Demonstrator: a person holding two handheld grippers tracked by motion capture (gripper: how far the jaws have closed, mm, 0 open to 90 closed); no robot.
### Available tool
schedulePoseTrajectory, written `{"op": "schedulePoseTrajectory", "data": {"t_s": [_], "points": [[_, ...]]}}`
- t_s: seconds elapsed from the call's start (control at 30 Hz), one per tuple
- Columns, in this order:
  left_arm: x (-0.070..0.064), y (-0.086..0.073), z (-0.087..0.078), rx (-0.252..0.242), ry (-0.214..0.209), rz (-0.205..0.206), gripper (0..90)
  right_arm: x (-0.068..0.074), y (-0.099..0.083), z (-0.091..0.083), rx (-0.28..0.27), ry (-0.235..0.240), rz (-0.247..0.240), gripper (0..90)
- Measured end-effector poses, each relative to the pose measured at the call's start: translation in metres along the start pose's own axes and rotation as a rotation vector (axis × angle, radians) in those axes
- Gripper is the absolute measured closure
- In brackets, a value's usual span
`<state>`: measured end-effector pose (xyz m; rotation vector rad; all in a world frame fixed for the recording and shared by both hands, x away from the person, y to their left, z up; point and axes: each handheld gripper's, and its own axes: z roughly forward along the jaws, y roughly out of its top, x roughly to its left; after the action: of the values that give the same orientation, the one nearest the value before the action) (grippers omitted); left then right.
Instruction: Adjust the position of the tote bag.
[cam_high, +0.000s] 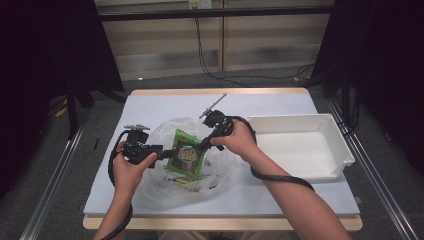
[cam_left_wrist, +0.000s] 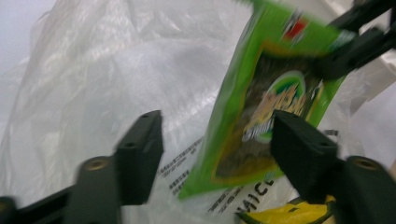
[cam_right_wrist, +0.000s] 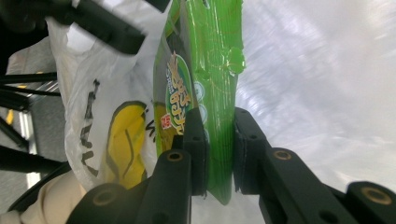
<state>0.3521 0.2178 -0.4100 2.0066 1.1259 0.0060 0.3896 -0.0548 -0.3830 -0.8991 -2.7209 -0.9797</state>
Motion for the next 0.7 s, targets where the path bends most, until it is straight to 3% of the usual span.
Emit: {"op": "schedulePoseTrajectory", "data": {"t_s": [0.1, 0.13, 0.4, 0.57, 0.7], "points": [[-0.001, -0.006, -0.001, 0.021, 0.03, 0.016, 25.6, 0.001, 0.002, -0.005, -0.007, -0.012, -0.009, 77.6], [-0.002, -0.009, 0.0, 0.049, 0.054, 0.026, 23.8, 0.003, 0.005, -0.01, -0.026, -0.016, -0.016, 77.6], [-0.004, -0.014, 0.003, 0.07, 0.051, 0.023, 17.7, 0.012, 0.016, -0.023, -0.043, -0.039, -0.089, 77.5], [-0.006, -0.015, 0.004, 0.079, 0.052, 0.041, 15.3, 0.015, 0.019, -0.027, -0.04, -0.058, -0.108, 77.4], [-0.005, -0.018, 0.004, 0.072, 0.064, 0.044, 13.6, 0.016, 0.023, -0.042, -0.062, -0.08, -0.121, 77.3]]}}
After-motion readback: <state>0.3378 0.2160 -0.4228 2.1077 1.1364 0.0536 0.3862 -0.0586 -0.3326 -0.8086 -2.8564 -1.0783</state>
